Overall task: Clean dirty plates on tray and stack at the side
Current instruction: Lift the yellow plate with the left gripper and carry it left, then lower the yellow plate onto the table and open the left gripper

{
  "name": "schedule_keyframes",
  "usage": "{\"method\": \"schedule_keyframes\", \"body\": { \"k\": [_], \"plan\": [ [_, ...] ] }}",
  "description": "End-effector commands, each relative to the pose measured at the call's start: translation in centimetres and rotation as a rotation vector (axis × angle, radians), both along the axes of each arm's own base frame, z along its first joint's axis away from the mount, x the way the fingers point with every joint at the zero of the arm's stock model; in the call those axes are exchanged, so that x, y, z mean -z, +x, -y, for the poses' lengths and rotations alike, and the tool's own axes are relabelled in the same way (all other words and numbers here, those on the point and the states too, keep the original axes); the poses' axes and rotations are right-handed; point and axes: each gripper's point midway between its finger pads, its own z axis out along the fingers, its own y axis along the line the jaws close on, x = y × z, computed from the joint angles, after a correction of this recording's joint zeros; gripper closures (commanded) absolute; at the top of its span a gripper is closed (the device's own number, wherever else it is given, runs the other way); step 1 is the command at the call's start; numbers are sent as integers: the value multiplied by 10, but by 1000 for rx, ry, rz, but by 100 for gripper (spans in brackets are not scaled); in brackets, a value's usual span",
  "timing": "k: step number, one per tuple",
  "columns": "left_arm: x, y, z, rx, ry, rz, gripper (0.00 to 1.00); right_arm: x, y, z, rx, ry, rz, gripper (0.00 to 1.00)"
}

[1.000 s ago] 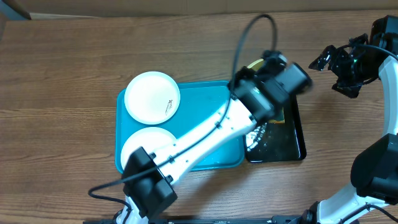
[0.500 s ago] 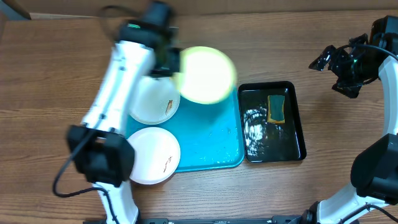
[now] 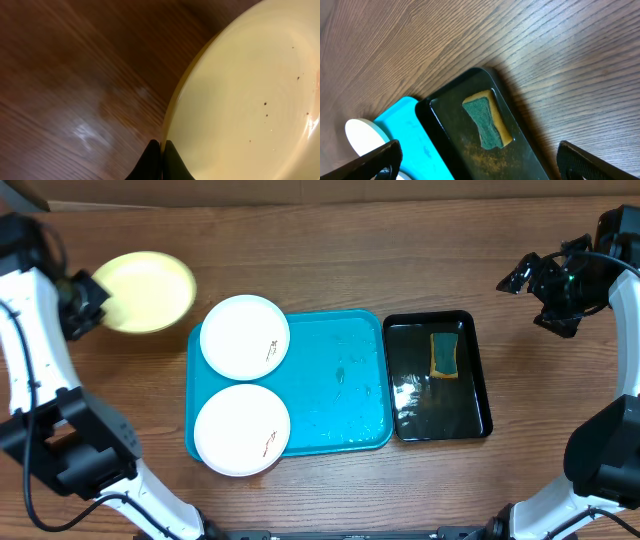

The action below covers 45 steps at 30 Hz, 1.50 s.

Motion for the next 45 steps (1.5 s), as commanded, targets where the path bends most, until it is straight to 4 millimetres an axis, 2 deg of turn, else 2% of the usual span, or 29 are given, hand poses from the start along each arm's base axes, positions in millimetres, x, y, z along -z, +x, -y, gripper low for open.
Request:
{"method": "schedule_keyframes", "body": {
  "k": [1, 6, 8, 16, 18, 20, 22, 23, 25, 29, 31, 34, 37, 40, 45],
  "plan": [
    [6, -25, -30, -119, 70, -35, 96, -17, 3, 1, -2, -10, 52, 0],
    [35, -44, -62, -191, 133, -81, 96, -17, 3, 1, -2, -10, 52, 0],
    [48, -46, -71, -208, 147, -70, 96, -17, 3, 1, -2, -10, 52, 0],
    [68, -46, -73, -190, 157, -64, 96, -17, 3, 1, -2, -10, 52, 0],
    [69, -46, -73, -190, 156, -66, 82, -17, 3, 1, -2, -10, 52, 0],
    [69, -46, -72, -189, 154, -68, 53, -17, 3, 1, -2, -10, 52, 0],
    [70, -46, -68, -183, 130, -64, 36, -17, 3, 1, -2, -10, 52, 0],
    [70, -44, -63, -174, 103, -54, 32, -17, 3, 1, -2, -10, 52, 0],
    [70, -35, -48, -96, 23, -16, 30, -17, 3, 1, -2, -10, 52, 0],
    [59, -9, -1, 114, -191, 137, 30, -17, 3, 1, -2, -10, 52, 0],
    [52, -3, 21, 171, -295, 193, 29, -17, 3, 1, -2, -10, 52, 0],
    [47, -4, 50, 240, -395, 200, 30, -17, 3, 1, -2, -10, 52, 0],
    [51, -10, 71, 309, -398, 136, 31, -17, 3, 1, -2, -10, 52, 0],
    [59, -14, 83, 349, -344, 52, 34, -17, 3, 1, -2, -10, 52, 0],
    [66, -11, 110, 443, -254, -37, 43, -17, 3, 1, -2, -10, 52, 0]
  ]
}}
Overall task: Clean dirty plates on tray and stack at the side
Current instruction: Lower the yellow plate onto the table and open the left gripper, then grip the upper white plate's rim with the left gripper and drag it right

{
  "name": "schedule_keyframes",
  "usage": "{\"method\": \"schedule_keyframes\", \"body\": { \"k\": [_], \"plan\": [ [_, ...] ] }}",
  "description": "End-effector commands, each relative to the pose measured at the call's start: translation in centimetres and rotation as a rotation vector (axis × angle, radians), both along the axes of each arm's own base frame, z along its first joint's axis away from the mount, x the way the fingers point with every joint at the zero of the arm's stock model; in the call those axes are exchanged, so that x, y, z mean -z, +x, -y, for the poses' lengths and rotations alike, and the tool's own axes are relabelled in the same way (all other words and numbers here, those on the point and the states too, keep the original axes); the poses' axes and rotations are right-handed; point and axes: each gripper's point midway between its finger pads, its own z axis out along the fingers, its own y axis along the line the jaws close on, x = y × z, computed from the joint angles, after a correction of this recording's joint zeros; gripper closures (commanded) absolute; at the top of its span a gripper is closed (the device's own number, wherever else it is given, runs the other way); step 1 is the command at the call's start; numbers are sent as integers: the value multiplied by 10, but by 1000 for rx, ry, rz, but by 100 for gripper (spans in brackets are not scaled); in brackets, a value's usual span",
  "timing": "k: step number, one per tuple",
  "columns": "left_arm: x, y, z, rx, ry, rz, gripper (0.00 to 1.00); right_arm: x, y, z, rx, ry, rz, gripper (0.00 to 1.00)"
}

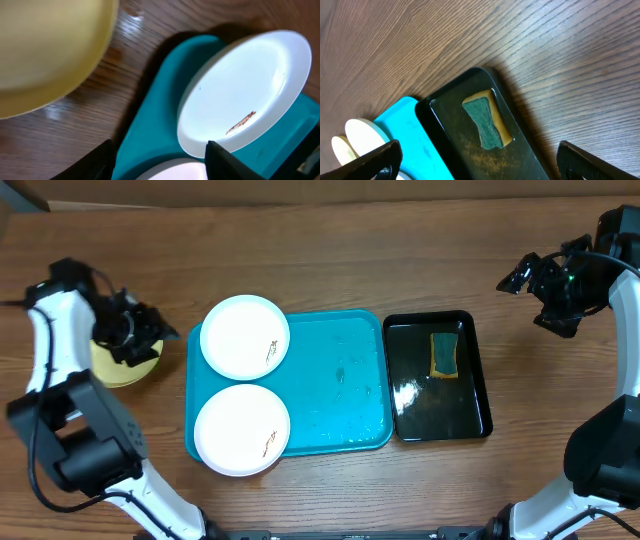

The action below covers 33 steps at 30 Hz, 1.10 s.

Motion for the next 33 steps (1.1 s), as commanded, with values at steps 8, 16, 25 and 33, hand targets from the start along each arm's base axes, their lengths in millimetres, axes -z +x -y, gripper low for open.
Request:
{"method": "schedule_keyframes", "body": {
  "k": [8, 16, 25, 33],
  "plan": [
    [-5, 6, 31, 128, 262, -49, 41, -17, 3, 1, -1, -10, 52, 0],
    [15, 9, 44, 166, 296, -37, 42, -17, 3, 1, -1, -10, 52, 0],
    [46, 9, 62, 178, 218, 5, 52, -17, 3, 1, -1, -10, 52, 0],
    [44, 10, 87, 202, 108, 30, 77, -17, 3, 1, -1, -10, 52, 0]
  ]
}}
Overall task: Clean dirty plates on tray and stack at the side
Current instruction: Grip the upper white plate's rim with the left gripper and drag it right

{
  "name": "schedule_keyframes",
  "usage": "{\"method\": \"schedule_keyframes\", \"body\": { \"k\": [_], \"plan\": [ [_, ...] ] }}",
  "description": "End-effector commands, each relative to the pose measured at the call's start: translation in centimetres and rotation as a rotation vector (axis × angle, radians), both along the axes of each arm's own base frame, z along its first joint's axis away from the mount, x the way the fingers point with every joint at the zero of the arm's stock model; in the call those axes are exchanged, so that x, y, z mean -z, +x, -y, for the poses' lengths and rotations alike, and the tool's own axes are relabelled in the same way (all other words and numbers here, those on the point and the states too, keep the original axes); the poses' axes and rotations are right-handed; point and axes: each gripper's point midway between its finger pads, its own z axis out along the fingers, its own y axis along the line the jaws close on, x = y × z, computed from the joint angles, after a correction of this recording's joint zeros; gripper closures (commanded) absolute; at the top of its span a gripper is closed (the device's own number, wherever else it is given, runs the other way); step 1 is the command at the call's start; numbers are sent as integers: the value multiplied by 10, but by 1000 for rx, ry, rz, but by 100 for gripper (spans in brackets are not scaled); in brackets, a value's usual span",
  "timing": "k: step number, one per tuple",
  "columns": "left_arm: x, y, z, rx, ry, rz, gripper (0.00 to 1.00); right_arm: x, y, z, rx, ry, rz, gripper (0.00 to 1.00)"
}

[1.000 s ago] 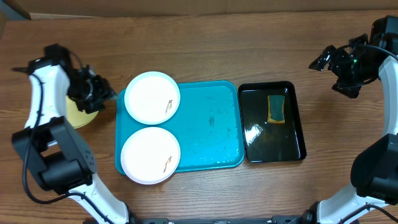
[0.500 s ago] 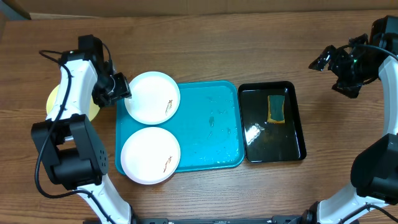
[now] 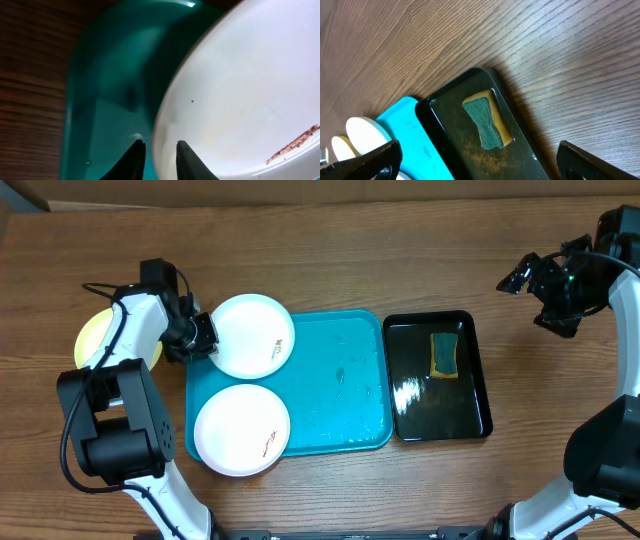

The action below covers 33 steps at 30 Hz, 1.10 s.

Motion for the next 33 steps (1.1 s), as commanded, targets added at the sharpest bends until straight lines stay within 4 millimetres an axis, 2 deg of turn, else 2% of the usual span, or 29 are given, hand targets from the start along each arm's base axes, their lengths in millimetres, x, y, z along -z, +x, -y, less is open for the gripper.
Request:
{"method": "schedule_keyframes", "body": {
  "k": [1, 6, 9, 12, 16, 19, 25, 29, 33],
  "plan": [
    [-12, 3, 21, 30, -68, 35, 77, -17, 3, 1, -2, -10, 52, 0],
    [-4, -3, 40, 76, -71, 22, 76, -17, 3, 1, -2, -10, 52, 0],
    [3, -8, 58, 118, -83, 18, 75, -17, 3, 1, -2, -10, 52, 0],
    [4, -10, 77, 162, -90, 17, 76, -17, 3, 1, -2, -10, 52, 0],
    [1, -13, 111, 225, -157, 22, 75, -17, 3, 1, -2, -10, 52, 0],
    [-2, -19, 135, 269, -206, 18, 71, -17, 3, 1, -2, -10, 52, 0],
    [-5, -28, 165, 329, -239, 7, 62, -17, 3, 1, -2, -10, 52, 0],
    [-19, -22, 169, 335, -240, 13, 63, -17, 3, 1, -2, -9, 52, 0],
    [-52, -14, 168, 329, -233, 10, 63, -17, 3, 1, -2, -10, 52, 0]
  ]
}}
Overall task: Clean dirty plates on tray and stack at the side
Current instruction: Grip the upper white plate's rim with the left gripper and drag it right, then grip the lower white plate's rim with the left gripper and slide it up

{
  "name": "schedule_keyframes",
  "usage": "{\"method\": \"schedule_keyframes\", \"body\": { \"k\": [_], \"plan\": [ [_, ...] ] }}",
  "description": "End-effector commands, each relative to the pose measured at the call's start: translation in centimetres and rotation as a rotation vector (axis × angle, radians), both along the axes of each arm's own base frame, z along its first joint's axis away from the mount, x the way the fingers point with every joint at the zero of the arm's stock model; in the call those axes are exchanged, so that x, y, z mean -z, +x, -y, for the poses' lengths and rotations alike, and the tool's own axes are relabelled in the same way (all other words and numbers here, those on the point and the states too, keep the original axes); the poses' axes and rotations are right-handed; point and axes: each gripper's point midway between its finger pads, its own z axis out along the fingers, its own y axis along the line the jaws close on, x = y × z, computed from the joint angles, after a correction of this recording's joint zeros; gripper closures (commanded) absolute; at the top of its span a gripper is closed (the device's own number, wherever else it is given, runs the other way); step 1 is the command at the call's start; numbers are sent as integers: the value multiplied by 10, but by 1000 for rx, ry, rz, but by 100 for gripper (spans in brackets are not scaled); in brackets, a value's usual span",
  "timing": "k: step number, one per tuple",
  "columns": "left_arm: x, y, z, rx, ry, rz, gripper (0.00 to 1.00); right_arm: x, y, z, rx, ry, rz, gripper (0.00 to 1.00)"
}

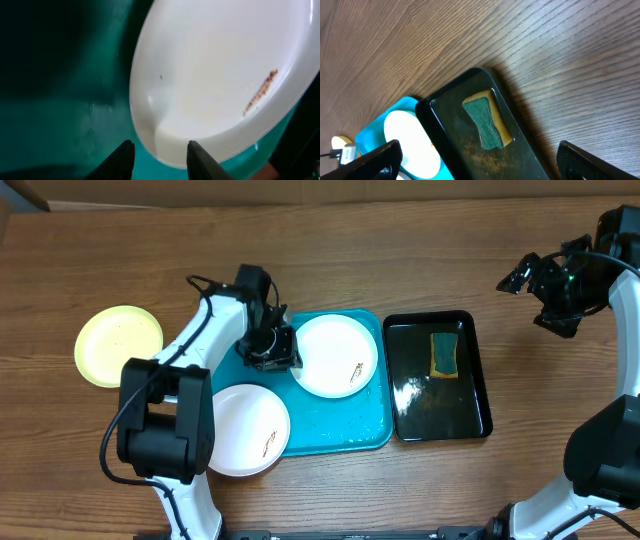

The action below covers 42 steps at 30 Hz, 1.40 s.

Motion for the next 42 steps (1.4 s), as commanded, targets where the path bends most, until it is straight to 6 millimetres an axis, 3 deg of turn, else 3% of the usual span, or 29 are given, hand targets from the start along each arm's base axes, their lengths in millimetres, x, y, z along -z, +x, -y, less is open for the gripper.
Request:
{"method": "schedule_keyframes", "body": {
  "k": [1, 8, 17, 21, 25, 29, 33, 36, 42],
  "plan": [
    [-50, 24, 0, -23, -10, 73, 63, -17, 3, 1, -1, -10, 51, 0],
    [-86, 0, -46, -111, 257, 22, 67, -17, 3, 1, -1, -10, 51, 0],
    [-157, -58, -78, -291, 362, 69, 73, -17, 3, 1, -1, -10, 51, 0],
    [-171, -85, -88, -378, 368, 94, 69, -17, 3, 1, -1, -10, 51, 0],
    [-159, -121, -107, -559, 430, 51, 54, -17, 3, 1, -1, -10, 51, 0],
    [-123, -155, -117, -714, 459, -36, 46, -17, 3, 1, -1, -10, 51, 0],
    [-81, -172, -121, -754, 487, -94, 40, -17, 3, 1, -1, -10, 51, 0],
    [-55, -181, -128, -827, 503, -141, 41, -17, 3, 1, -1, -10, 51, 0],
    [-49, -188, -160, -928, 506, -197, 41, -17, 3, 1, -1, -10, 51, 0]
  ]
}}
